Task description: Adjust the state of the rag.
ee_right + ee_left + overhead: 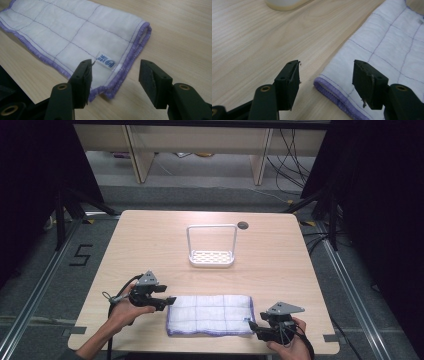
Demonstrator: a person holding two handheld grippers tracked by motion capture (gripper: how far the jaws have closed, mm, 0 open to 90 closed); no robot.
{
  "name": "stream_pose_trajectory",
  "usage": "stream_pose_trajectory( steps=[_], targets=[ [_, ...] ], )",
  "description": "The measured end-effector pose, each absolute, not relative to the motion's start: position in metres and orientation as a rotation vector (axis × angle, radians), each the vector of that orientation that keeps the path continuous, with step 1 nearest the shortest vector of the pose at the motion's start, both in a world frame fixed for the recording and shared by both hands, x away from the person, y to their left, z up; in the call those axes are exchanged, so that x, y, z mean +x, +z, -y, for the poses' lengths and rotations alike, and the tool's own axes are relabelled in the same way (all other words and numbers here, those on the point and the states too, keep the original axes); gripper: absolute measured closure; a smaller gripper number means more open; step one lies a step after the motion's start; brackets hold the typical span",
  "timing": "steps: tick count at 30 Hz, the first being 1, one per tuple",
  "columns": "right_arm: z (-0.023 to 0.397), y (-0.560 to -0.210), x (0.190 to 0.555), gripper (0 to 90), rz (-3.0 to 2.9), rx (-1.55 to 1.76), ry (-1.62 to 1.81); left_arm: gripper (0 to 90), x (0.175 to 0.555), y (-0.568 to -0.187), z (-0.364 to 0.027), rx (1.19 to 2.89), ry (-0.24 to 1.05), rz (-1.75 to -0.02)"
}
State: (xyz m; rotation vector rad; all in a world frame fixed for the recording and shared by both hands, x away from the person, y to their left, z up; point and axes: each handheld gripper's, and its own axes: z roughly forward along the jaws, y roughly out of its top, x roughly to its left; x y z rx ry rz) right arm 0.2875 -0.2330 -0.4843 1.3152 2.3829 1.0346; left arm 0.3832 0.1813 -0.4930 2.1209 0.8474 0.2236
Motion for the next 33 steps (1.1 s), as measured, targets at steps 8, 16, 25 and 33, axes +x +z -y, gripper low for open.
stream_pose_trajectory(
  steps=[8, 16, 25, 33],
  targets=[
    [0.226, -0.487, 0.284, 44.2, -2.401, 1.309, 0.969, 37.6, 0.399, -0.503, -0.178, 2.107, 0.203, -0.902],
    [0.223, -0.494, 0.284, 48.2, -2.424, 1.291, 0.922, 43.2, 0.405, -0.509, -0.169, 2.134, 0.201, -0.856],
    [0.219, -0.498, 0.285, 61.7, -2.469, 1.289, 0.889, 60.1, 0.403, -0.512, -0.164, 2.226, 0.217, -0.762],
    [0.22, -0.5, 0.286, 78.7, -2.473, 1.278, 0.943, 81.8, 0.395, -0.511, -0.159, 2.249, 0.21, -0.728]
  ],
)
